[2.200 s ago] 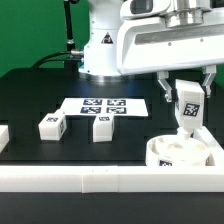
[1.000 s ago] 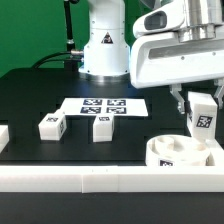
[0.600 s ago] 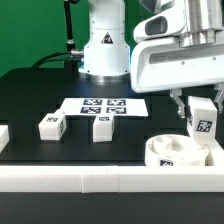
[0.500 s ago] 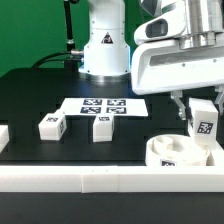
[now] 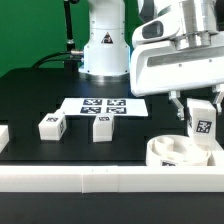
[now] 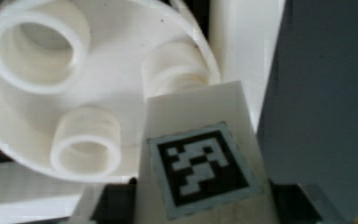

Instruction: Assemble stool

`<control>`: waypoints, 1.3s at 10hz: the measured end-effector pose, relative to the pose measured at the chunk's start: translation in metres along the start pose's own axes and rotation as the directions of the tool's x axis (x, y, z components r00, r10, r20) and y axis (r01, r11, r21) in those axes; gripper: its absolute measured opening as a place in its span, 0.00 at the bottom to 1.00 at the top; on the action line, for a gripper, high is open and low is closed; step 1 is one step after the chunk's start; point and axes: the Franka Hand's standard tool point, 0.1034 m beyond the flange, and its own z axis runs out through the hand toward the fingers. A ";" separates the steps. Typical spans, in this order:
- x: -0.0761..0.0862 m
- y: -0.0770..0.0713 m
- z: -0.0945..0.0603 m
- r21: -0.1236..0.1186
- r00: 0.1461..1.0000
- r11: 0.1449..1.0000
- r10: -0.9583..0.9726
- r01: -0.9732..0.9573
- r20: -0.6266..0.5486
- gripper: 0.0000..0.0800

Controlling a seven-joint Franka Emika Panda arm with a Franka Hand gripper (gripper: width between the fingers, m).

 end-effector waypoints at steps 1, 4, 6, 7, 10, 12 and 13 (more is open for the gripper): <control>0.000 0.000 0.000 0.000 1.000 1.000 -0.001 0.001 -0.001 0.41; 0.000 0.000 0.000 0.000 1.000 1.000 -0.013 0.013 0.002 0.66; 0.008 0.001 -0.015 -0.004 0.998 0.999 -0.045 0.045 0.037 0.80; 0.013 0.003 -0.021 -0.004 0.998 0.998 -0.057 0.057 0.039 0.80; 0.027 0.004 -0.044 -0.006 0.995 0.997 -0.077 0.077 0.066 0.81; 0.021 0.005 -0.040 -0.005 0.993 0.997 -0.076 0.077 0.091 0.81; 0.021 0.004 -0.040 -0.003 0.989 0.997 -0.075 0.076 0.131 0.81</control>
Offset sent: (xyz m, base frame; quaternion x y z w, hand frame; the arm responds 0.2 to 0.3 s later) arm 0.0000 0.0000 0.0000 0.0000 0.0000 0.0000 1.0000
